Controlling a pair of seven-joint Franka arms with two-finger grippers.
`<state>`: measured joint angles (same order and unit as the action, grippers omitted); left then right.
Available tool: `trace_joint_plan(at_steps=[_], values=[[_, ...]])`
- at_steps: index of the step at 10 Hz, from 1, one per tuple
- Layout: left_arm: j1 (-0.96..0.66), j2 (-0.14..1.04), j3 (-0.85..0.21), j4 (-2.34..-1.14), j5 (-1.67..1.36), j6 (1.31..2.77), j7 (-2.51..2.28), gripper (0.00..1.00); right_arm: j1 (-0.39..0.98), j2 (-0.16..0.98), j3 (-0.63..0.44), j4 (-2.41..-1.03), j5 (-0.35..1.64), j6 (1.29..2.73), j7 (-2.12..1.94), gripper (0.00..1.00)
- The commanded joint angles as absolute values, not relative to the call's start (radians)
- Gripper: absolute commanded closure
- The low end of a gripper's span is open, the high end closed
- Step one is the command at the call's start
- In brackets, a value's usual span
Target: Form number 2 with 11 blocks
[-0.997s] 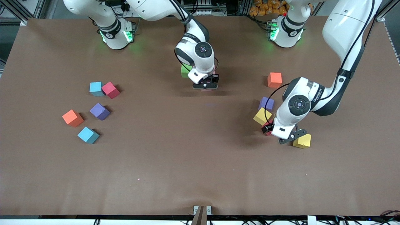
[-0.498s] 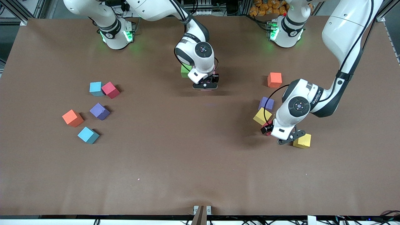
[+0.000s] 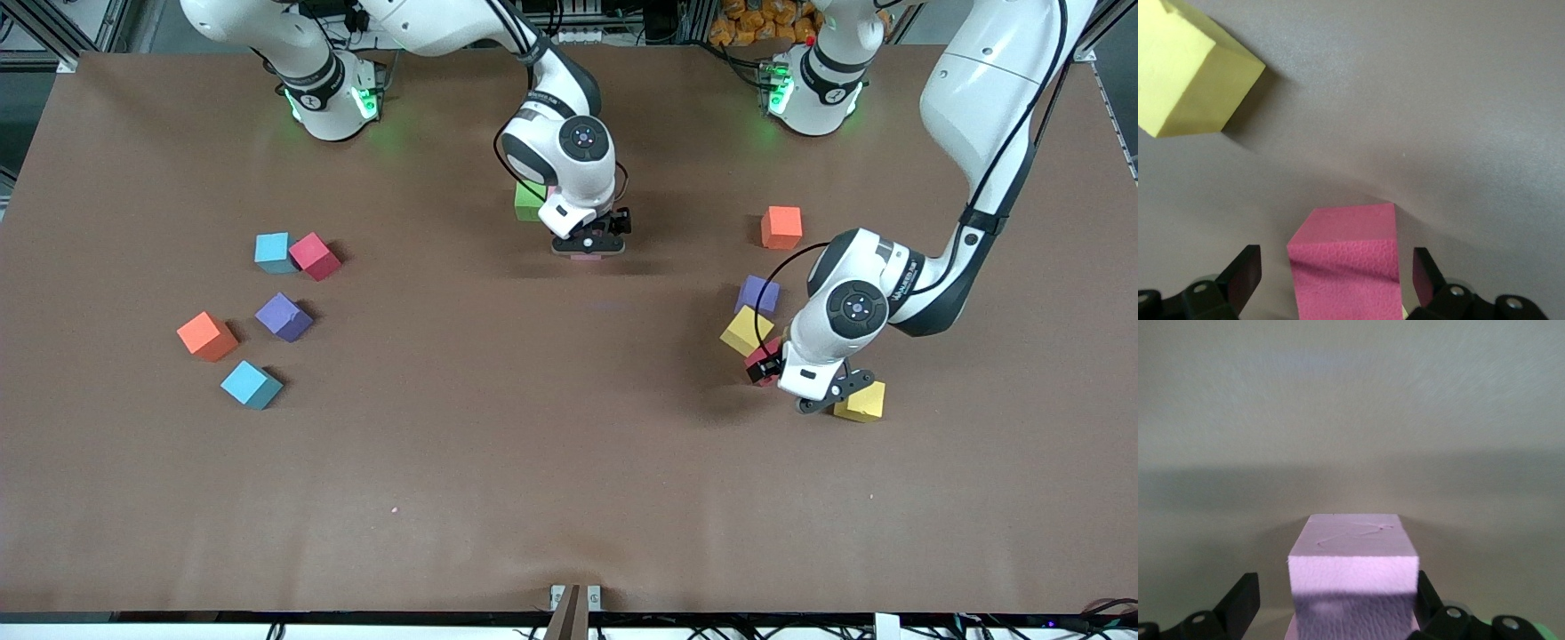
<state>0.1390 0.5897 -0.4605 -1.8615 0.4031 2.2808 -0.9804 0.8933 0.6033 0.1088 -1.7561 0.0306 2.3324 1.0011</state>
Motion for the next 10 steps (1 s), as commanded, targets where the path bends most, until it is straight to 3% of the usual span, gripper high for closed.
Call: trace_joint_plan(at_steps=[1, 4, 6, 7, 9, 10], values=[[0.137, 0.588, -0.471, -1.868, 0.416, 2.289, -1.025, 0.0, 0.856, 0.485, 0.106, -1.758, 0.018, 2.217, 1.017, 0.0], [0.132, 0.591, -0.471, -1.876, 0.417, 2.289, -1.016, 0.02, 0.766, 0.37, 0.103, -1.788, 0.012, 2.108, 0.917, 0.0], [0.13, 0.601, -0.471, -1.876, 0.417, 2.289, -1.012, 0.06, 0.646, 0.273, 0.101, -1.894, 0.012, 2.114, 0.717, 0.0], [0.13, 0.604, -0.471, -1.876, 0.417, 2.289, -1.012, 0.15, 0.593, 0.249, 0.101, -1.922, 0.012, 2.114, 0.625, 0.0], [0.13, 0.617, -0.471, -1.876, 0.423, 2.289, -1.005, 0.45, 0.481, 0.229, 0.103, -1.959, 0.005, 2.102, 0.394, 0.0], [0.13, 0.618, -0.471, -1.875, 0.428, 2.289, -0.994, 0.69, 0.43, 0.227, 0.101, -1.976, 0.005, 2.102, 0.291, 0.0]])
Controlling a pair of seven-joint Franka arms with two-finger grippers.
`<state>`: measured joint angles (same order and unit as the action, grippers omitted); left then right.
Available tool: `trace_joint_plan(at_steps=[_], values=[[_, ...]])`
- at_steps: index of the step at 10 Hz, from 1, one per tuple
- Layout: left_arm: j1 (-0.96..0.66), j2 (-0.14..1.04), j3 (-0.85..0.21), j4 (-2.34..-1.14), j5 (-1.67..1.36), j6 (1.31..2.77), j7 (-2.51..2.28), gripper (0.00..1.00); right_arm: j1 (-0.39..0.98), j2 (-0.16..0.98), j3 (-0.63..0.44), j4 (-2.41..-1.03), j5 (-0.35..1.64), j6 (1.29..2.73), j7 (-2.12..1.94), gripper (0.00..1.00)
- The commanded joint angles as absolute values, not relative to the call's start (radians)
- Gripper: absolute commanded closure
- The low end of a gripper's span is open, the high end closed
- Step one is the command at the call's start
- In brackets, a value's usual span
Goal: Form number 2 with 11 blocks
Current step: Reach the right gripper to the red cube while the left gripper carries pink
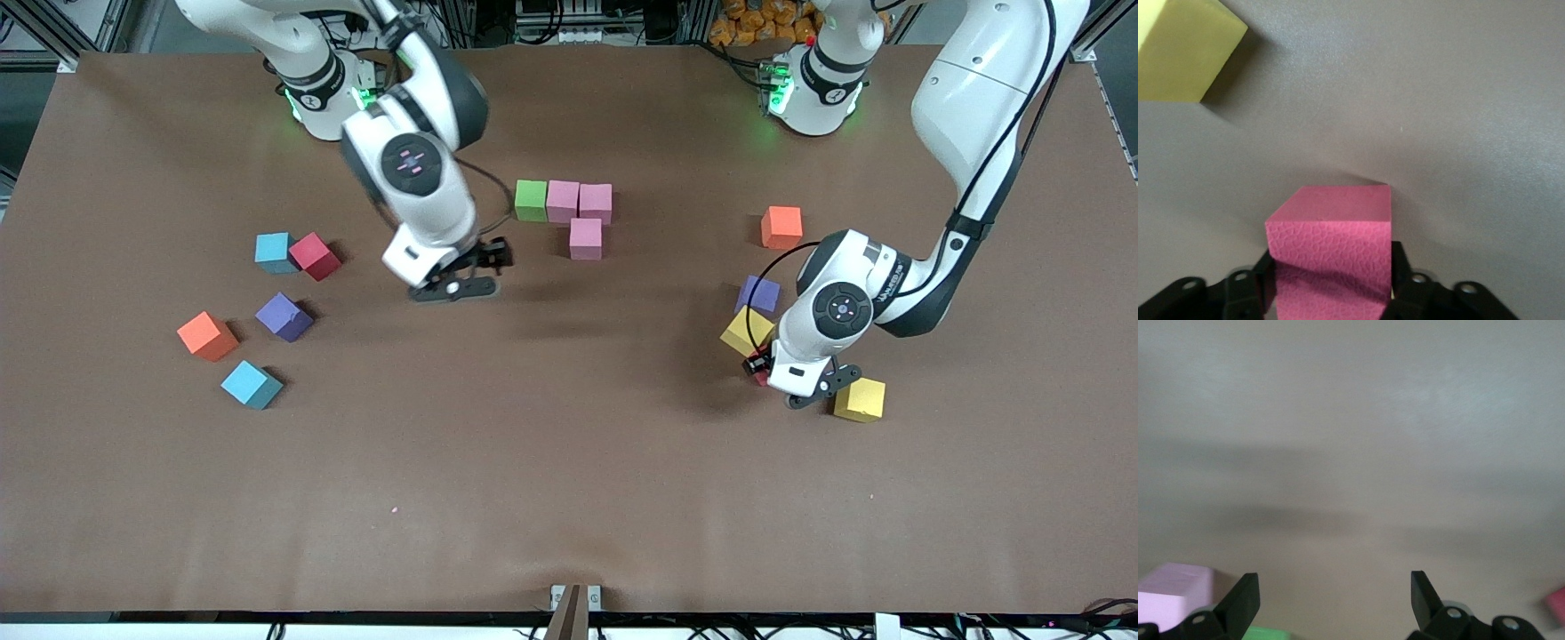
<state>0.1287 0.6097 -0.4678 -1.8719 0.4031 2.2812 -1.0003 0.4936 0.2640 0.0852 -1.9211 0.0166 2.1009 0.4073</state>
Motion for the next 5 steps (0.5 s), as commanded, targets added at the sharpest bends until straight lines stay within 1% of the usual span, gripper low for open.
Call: trace_joint_plan(at_steps=[1, 2, 3, 5], values=[[0.127, 0.618, -0.471, -1.864, 0.428, 2.287, -0.985, 0.92, 0.392, 0.224, 0.098, -1.986, 0.005, 2.105, 0.22, 0.0], [0.115, 0.618, -0.471, -1.847, 0.428, 2.284, -0.97, 0.98, 0.362, 0.224, 0.097, -1.993, 0.005, 2.103, 0.156, 0.0], [0.104, 0.617, -0.472, -1.836, 0.429, 2.281, -0.968, 0.99, 0.336, 0.222, 0.094, -2.006, 0.003, 2.103, 0.099, 0.0], [0.043, 0.612, -0.474, -1.787, 0.43, 2.231, -0.968, 0.98, 0.258, 0.196, 0.089, -2.051, 0.002, 2.126, -0.022, 0.0]])
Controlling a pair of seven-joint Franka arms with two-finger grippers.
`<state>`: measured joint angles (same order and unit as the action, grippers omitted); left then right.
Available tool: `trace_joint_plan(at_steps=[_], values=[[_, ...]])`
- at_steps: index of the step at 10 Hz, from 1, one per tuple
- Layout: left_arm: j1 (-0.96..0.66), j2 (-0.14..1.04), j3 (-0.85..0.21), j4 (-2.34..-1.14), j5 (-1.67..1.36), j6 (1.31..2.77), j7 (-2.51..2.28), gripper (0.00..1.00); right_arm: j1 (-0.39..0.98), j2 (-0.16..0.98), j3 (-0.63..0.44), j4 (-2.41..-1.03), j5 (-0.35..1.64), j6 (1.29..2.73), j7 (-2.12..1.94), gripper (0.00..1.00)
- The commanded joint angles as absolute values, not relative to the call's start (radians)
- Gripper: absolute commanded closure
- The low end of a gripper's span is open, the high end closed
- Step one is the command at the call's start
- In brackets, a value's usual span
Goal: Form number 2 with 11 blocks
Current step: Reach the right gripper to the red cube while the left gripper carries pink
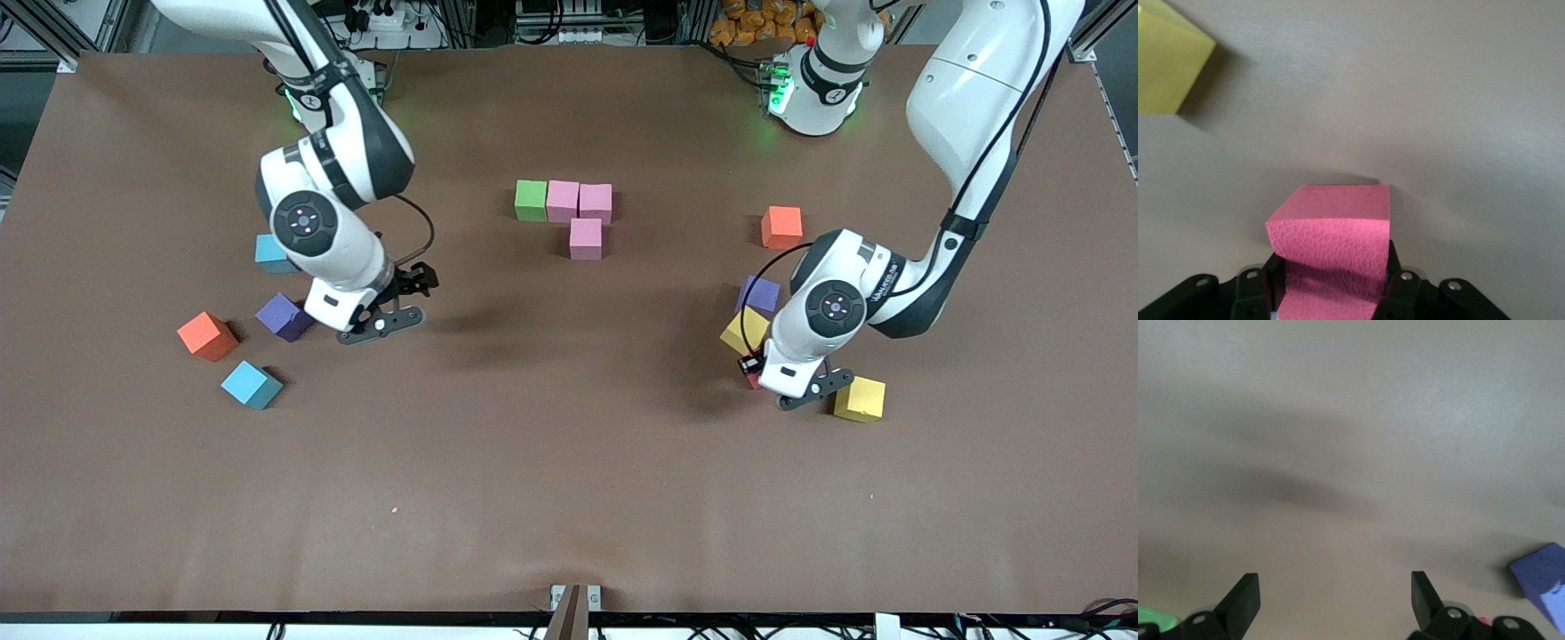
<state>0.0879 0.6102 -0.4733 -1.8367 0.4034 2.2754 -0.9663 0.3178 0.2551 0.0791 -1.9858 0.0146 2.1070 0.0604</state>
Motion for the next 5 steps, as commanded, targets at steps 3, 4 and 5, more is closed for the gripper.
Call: trace_joint_plan(at_steps=[3, 4, 5], values=[[-0.011, 0.595, -0.482, -1.737, 0.428, 2.183, -0.927, 0.97, 0.128, 0.141, 0.089, -2.132, -0.026, 2.183, -0.2, 0.0], [-0.04, 0.588, -0.488, -1.711, 0.426, 2.162, -0.927, 0.97, 0.106, 0.14, 0.089, -2.137, -0.029, 2.186, -0.243, 0.0], [-0.082, 0.591, -0.494, -1.669, 0.423, 2.105, -0.927, 0.97, 0.103, 0.152, 0.089, -2.146, -0.035, 2.221, -0.289, 0.0]])
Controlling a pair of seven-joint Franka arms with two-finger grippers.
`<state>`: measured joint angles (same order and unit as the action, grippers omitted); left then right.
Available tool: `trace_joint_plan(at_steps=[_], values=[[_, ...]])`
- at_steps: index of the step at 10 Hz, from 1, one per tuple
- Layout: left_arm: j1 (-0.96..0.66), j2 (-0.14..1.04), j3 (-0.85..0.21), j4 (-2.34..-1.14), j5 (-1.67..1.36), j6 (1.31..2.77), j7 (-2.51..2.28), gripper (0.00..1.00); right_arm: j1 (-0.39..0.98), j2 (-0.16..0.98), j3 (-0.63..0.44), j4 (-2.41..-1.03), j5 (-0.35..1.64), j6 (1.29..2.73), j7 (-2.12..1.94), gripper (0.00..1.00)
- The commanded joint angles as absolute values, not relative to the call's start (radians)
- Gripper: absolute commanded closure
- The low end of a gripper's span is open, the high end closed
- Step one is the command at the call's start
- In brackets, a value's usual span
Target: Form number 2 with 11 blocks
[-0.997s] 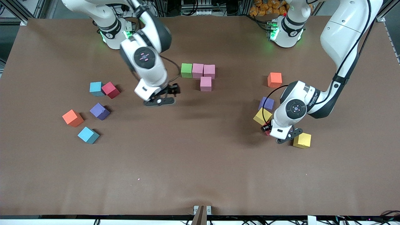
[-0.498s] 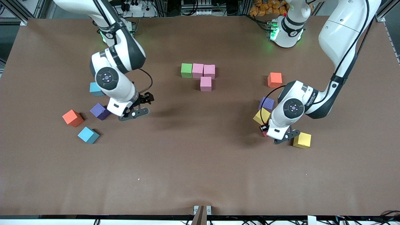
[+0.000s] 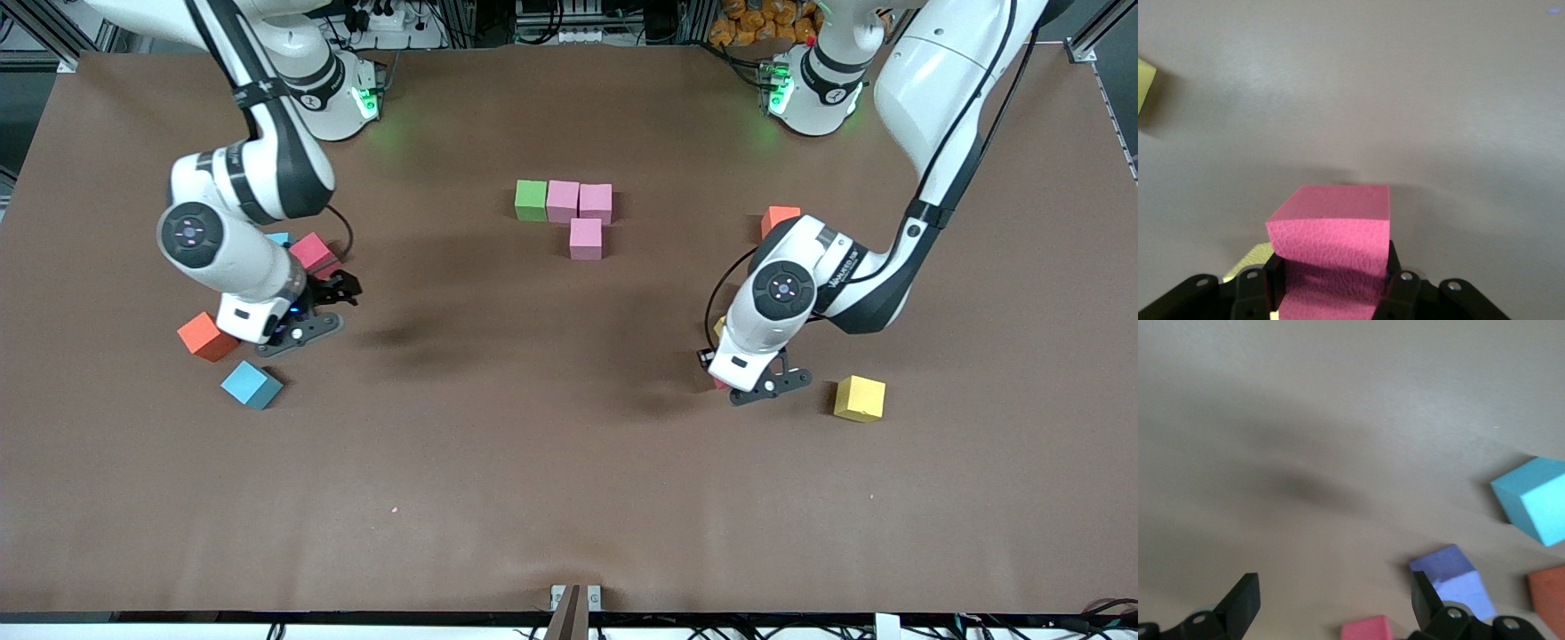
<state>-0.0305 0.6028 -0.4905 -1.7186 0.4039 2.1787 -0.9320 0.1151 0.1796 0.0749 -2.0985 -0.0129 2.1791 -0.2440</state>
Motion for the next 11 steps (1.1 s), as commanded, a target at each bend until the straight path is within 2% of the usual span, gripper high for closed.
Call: trace_joint_plan(at_steps=[1, 5, 9, 10, 11], values=[[-0.127, 0.591, -0.494, -1.633, 0.416, 2.061, -0.928, 0.96, 0.074, 0.155, 0.087, -2.184, -0.037, 2.279, -0.349, 0.0], [-0.254, 0.595, -0.495, -1.621, 0.384, 2.056, -0.955, 0.93, -0.026, 0.161, 0.087, -2.264, -0.038, 2.307, -0.579, 0.0], [-0.343, 0.623, -0.495, -1.631, 0.324, 2.117, -1.026, 0.92, -0.029, -0.001, 0.095, -2.497, -0.038, 2.341, -0.632, 0.0], [-0.368, 0.627, -0.494, -1.634, 0.324, 2.121, -1.043, 0.92, -0.029, -0.008, 0.095, -2.525, -0.037, 2.345, -0.644, 0.0], [-0.385, 0.629, -0.494, -1.649, 0.324, 2.144, -1.063, 0.93, -0.032, 0.001, 0.092, -2.574, -0.037, 2.423, -0.662, 0.0]])
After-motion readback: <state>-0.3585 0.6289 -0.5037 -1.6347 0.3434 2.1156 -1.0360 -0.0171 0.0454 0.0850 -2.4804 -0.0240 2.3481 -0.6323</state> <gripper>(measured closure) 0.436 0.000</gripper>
